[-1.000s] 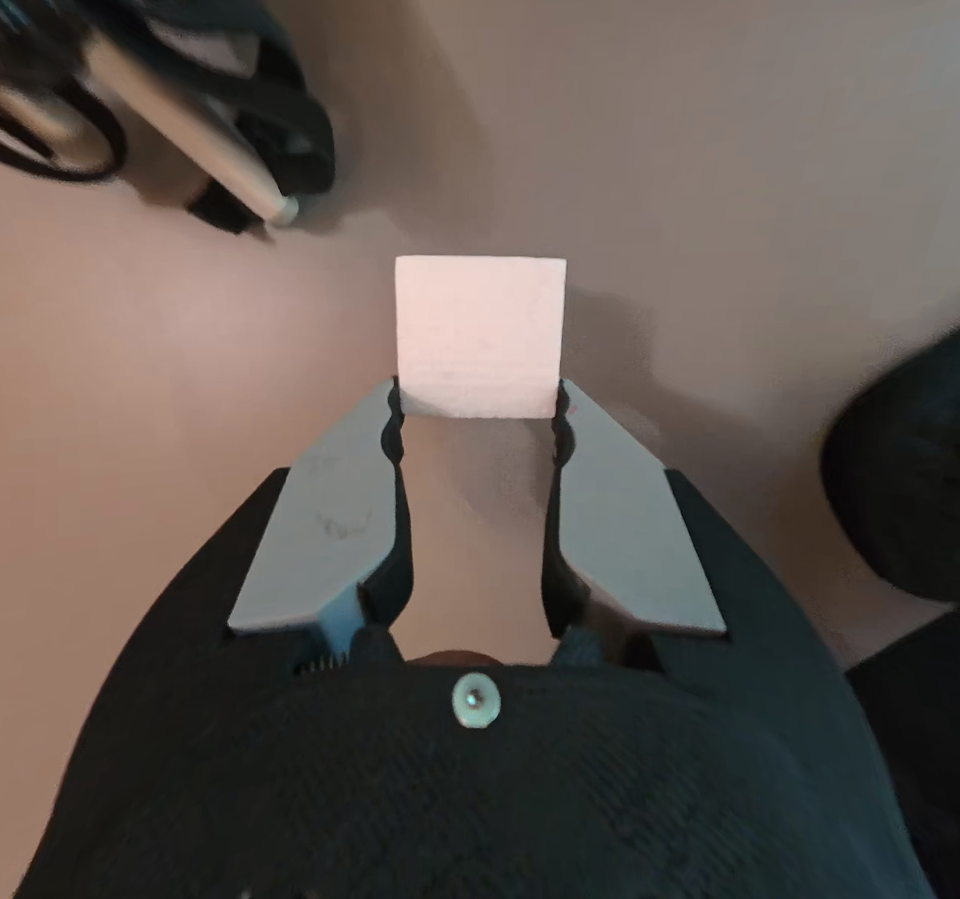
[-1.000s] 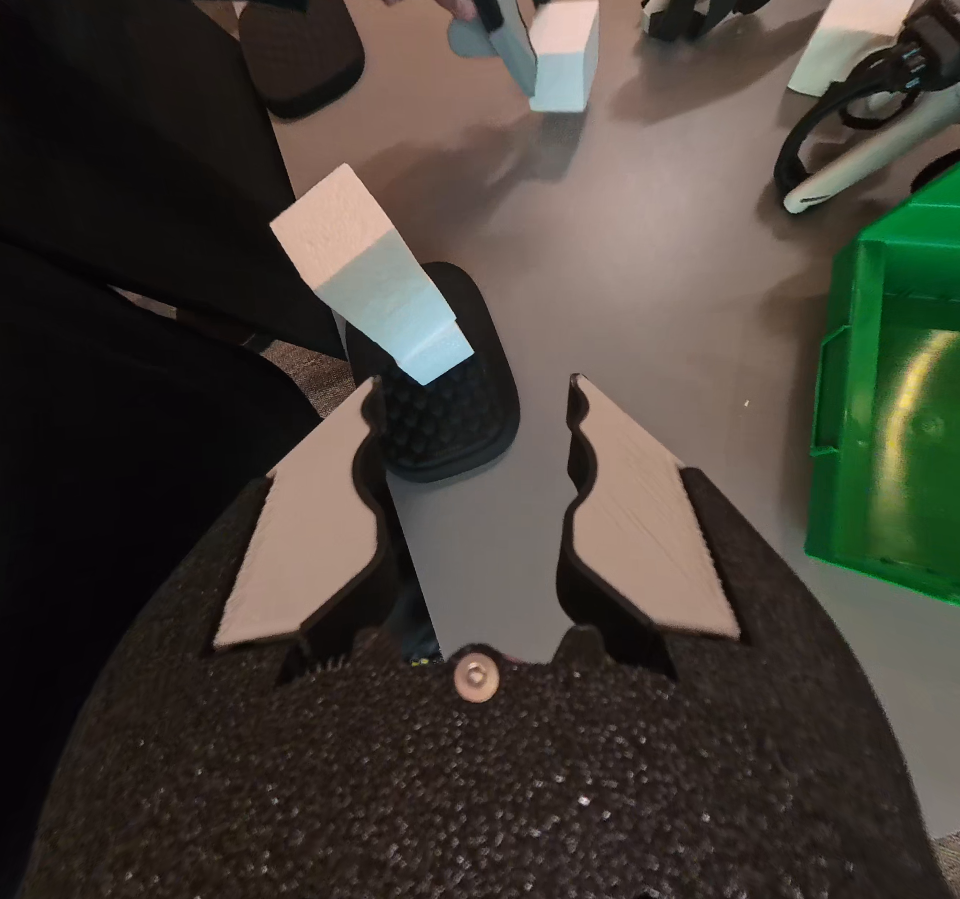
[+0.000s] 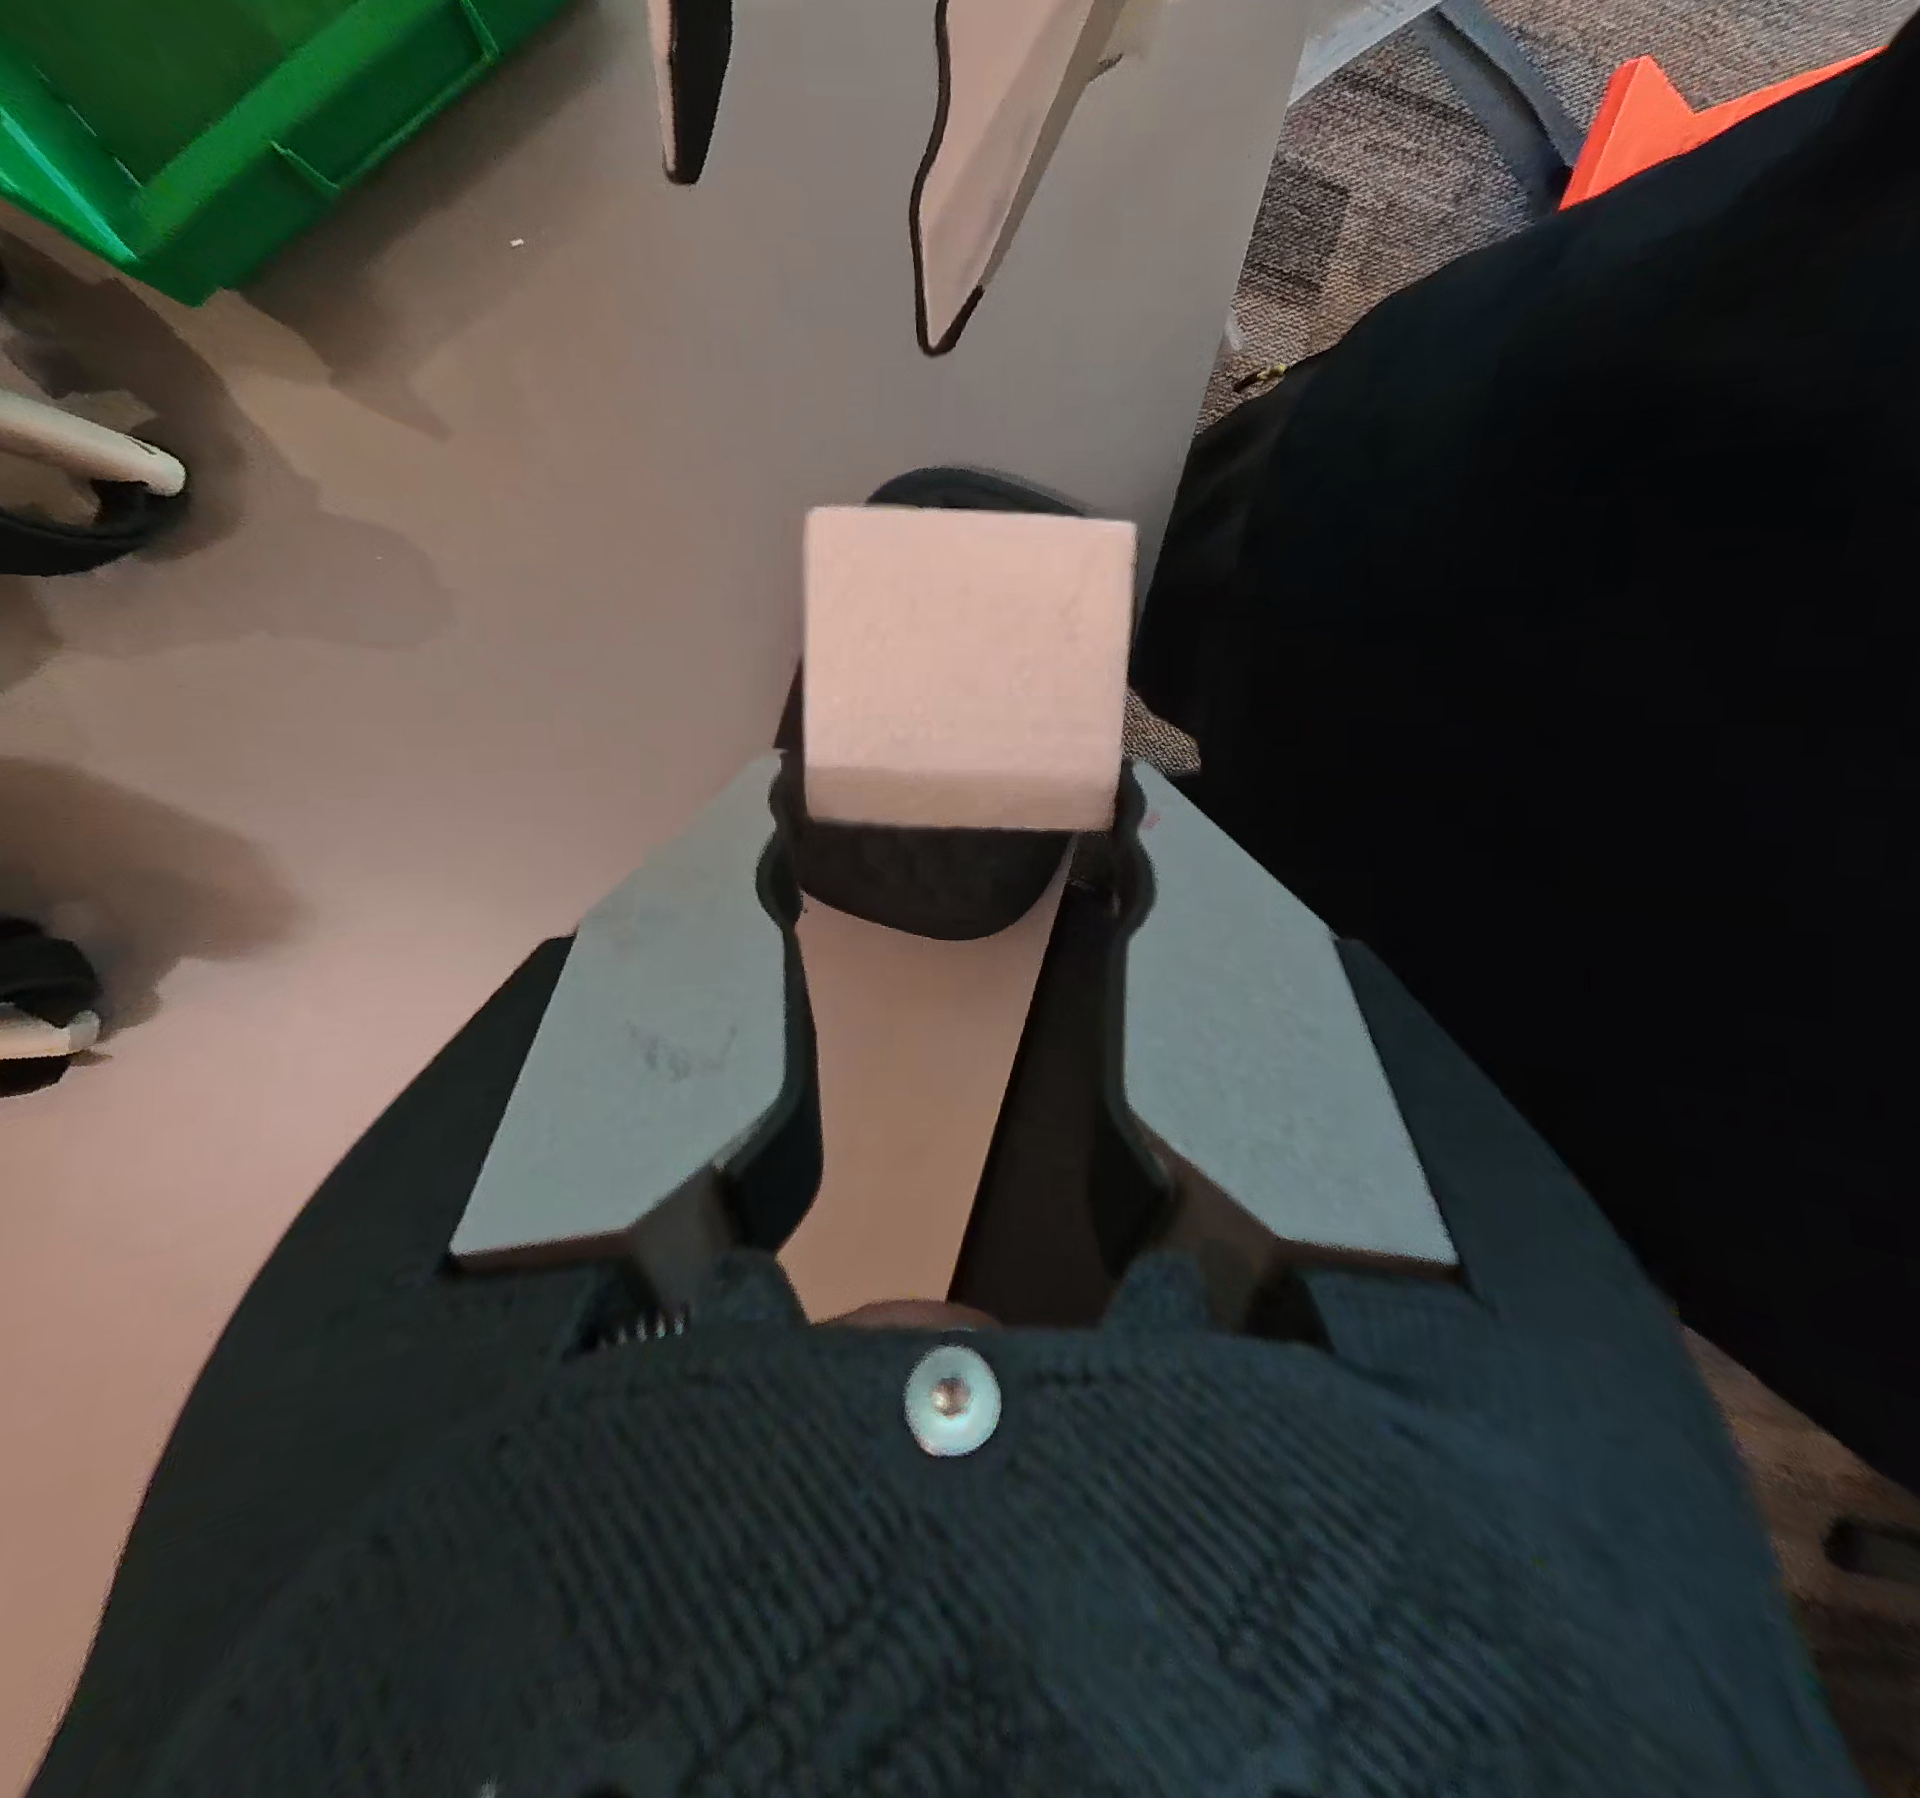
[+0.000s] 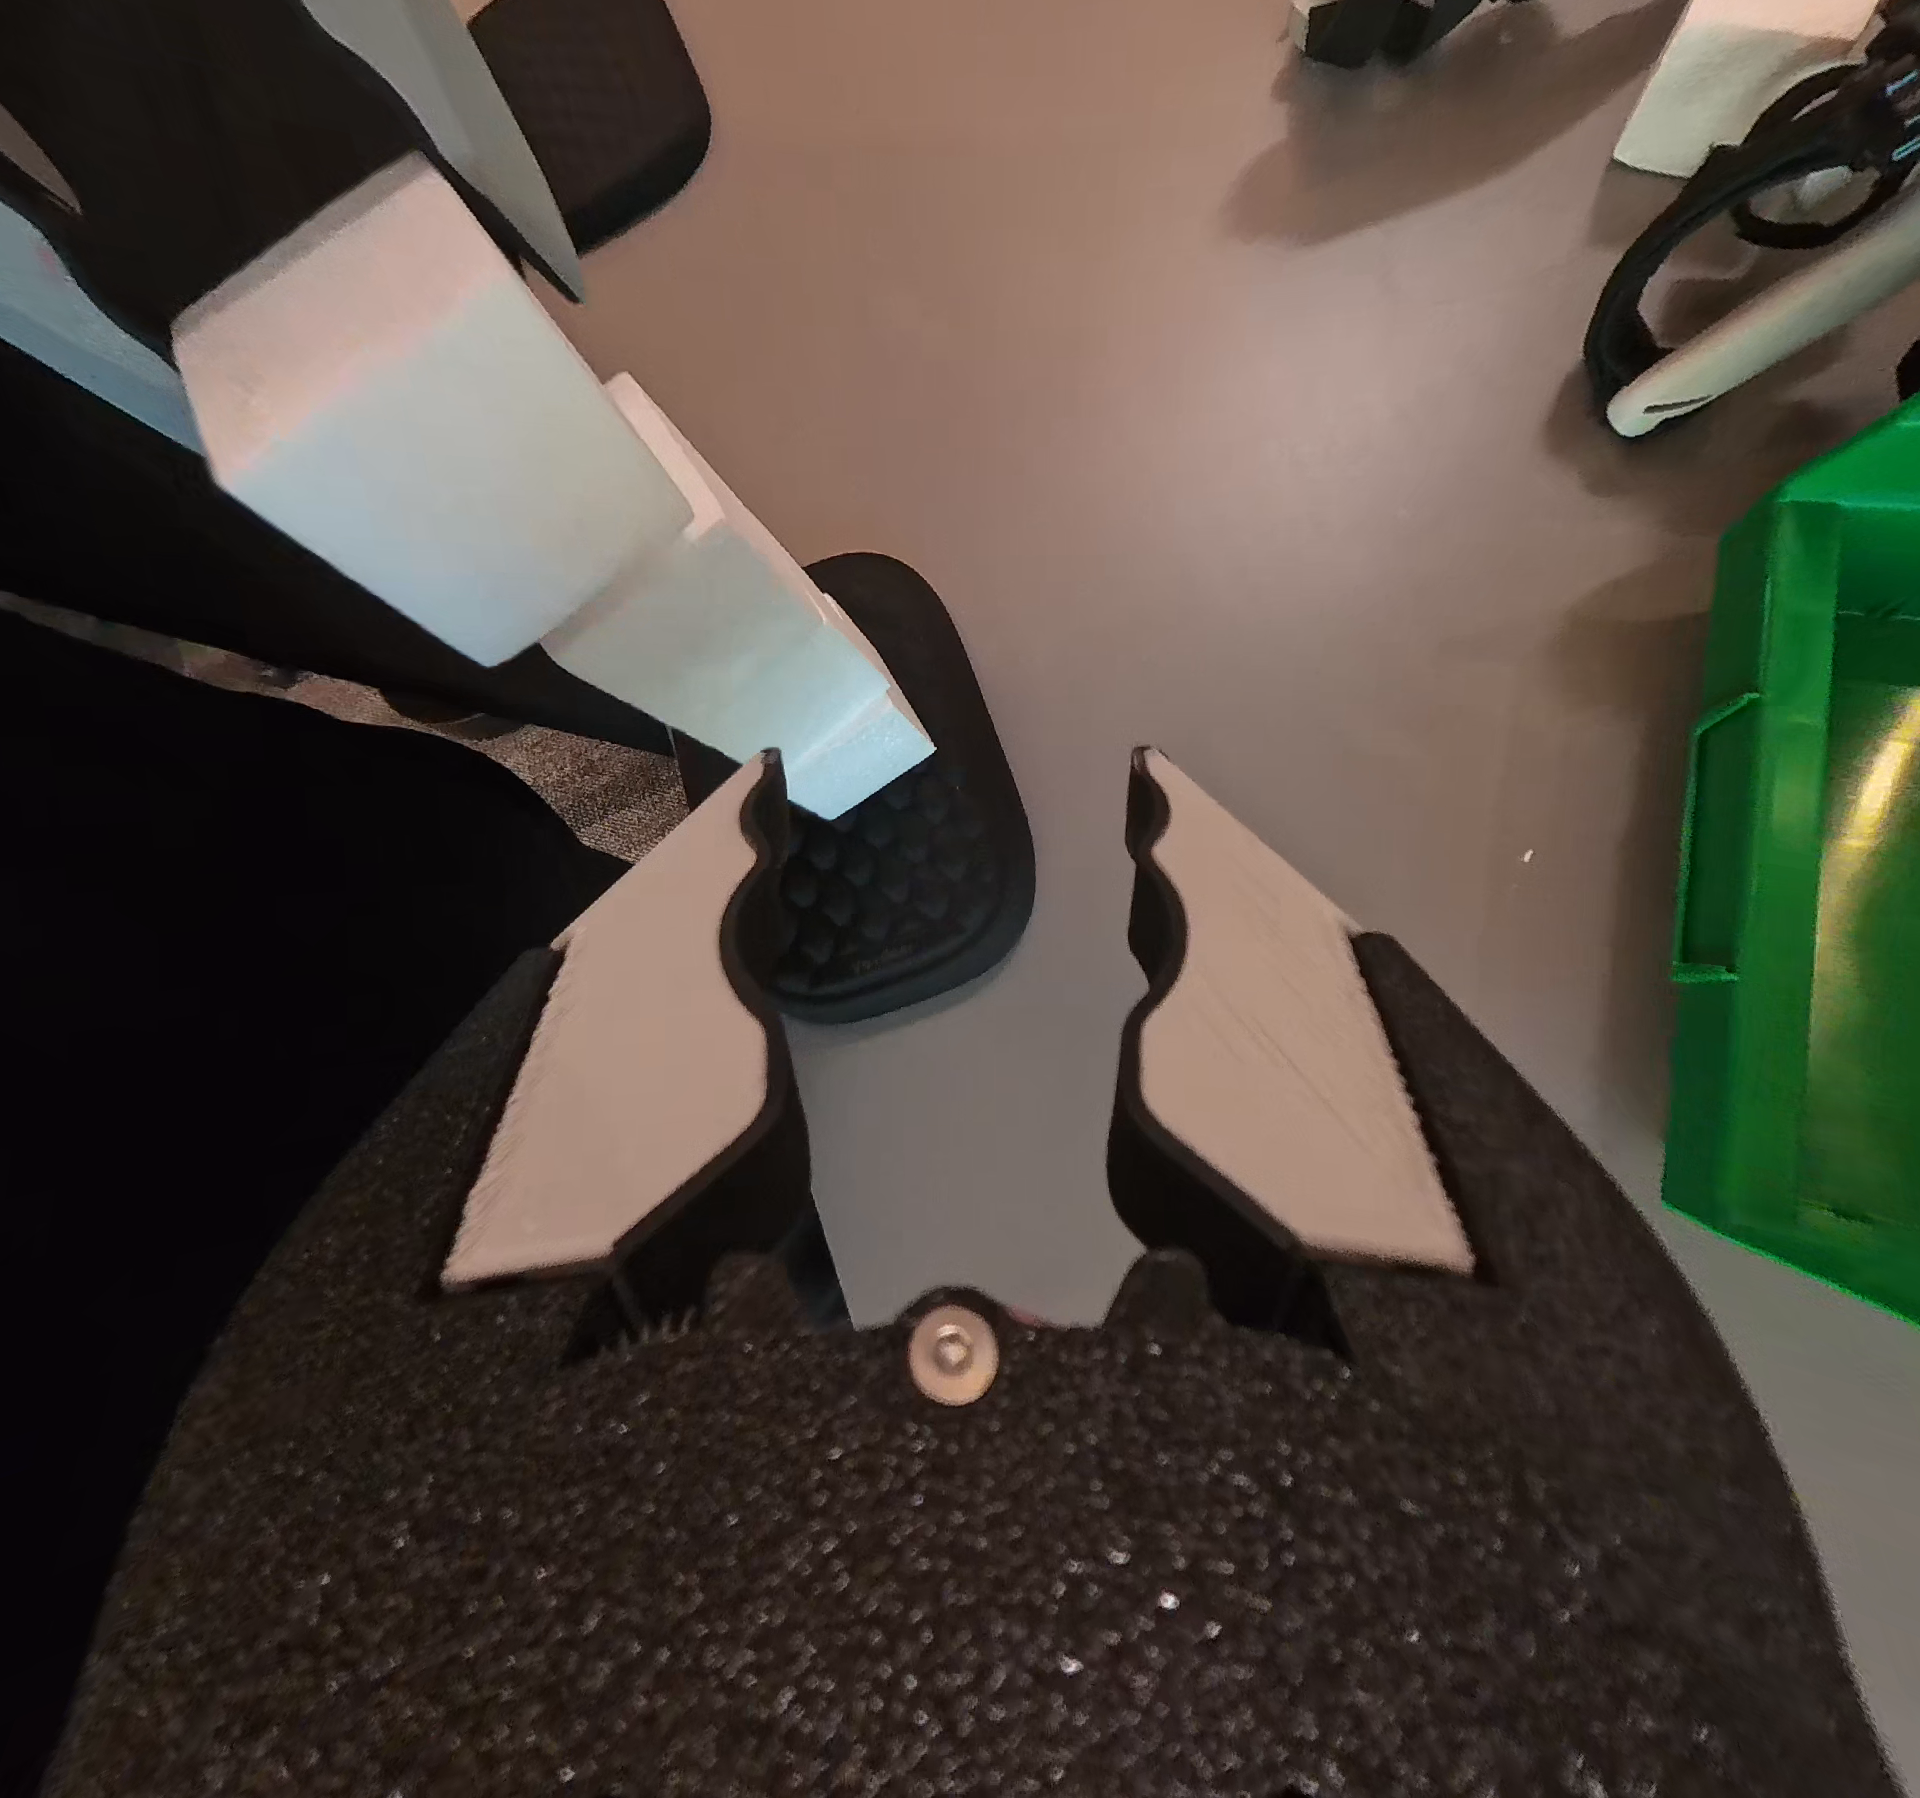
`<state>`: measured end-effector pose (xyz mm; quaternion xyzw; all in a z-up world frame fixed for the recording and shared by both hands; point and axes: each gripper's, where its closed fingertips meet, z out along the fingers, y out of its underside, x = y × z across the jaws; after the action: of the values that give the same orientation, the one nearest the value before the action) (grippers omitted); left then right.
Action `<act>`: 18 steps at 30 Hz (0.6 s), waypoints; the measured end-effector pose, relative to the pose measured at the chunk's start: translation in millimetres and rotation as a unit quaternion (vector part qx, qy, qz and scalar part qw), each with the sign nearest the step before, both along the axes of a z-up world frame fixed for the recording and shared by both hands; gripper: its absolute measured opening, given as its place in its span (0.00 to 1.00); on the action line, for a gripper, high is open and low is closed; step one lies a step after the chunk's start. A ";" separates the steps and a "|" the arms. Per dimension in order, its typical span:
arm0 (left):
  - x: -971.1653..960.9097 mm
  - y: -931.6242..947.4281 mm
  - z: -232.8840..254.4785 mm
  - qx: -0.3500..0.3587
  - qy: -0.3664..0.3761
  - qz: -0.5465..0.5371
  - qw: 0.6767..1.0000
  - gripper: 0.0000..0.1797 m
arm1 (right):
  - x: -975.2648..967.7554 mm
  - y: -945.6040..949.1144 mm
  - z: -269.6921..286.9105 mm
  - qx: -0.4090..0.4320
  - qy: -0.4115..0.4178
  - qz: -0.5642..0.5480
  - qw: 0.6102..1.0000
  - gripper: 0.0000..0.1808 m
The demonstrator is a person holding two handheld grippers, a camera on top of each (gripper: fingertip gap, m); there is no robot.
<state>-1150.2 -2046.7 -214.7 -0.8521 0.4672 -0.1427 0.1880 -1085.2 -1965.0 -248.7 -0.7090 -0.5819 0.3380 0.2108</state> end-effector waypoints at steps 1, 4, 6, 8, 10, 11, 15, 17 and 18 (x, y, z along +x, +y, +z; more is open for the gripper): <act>-0.2 -0.3 -2.2 -0.003 -0.001 0.002 1.000 0.33 | 0.9 -0.1 -0.9 0.000 -0.001 -0.001 1.000 0.36; -1.0 -0.4 -5.9 -0.009 -0.010 0.013 1.000 0.37 | 2.0 -0.7 -2.0 -0.001 -0.001 -0.002 1.000 0.36; -1.6 -0.6 -5.5 -0.011 -0.018 0.020 1.000 0.37 | 1.8 -0.2 -2.0 -0.003 0.000 -0.003 1.000 0.36; -3.4 -0.4 -4.4 -0.006 -0.021 0.027 0.999 0.37 | 0.4 1.3 -1.3 -0.004 0.002 -0.004 1.000 0.36; -2.9 -1.0 -2.7 -0.001 -0.032 0.031 0.999 0.35 | -2.7 2.2 -0.6 -0.007 0.002 -0.001 1.000 0.36; -3.2 -1.4 -3.0 -0.002 -0.035 0.037 0.999 0.36 | -4.5 2.9 -0.9 -0.006 0.001 0.001 1.000 0.36; -10.9 -1.3 -4.4 -0.002 -0.029 0.066 0.997 0.44 | -13.6 6.8 -0.8 0.003 -0.006 0.015 1.000 0.36; -14.8 -4.0 -1.8 0.002 -0.038 0.079 0.996 0.44 | -20.2 10.7 2.1 0.006 -0.003 0.013 1.000 0.36; -17.4 -5.7 -0.3 0.004 -0.044 0.090 0.995 0.44 | -24.0 14.0 3.9 0.009 0.000 0.008 1.000 0.37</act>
<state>-1167.6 -2052.4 -215.0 -0.8829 0.3801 -0.1607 0.2243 -1109.3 -1951.0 -244.9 -0.7023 -0.5909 0.3346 0.2139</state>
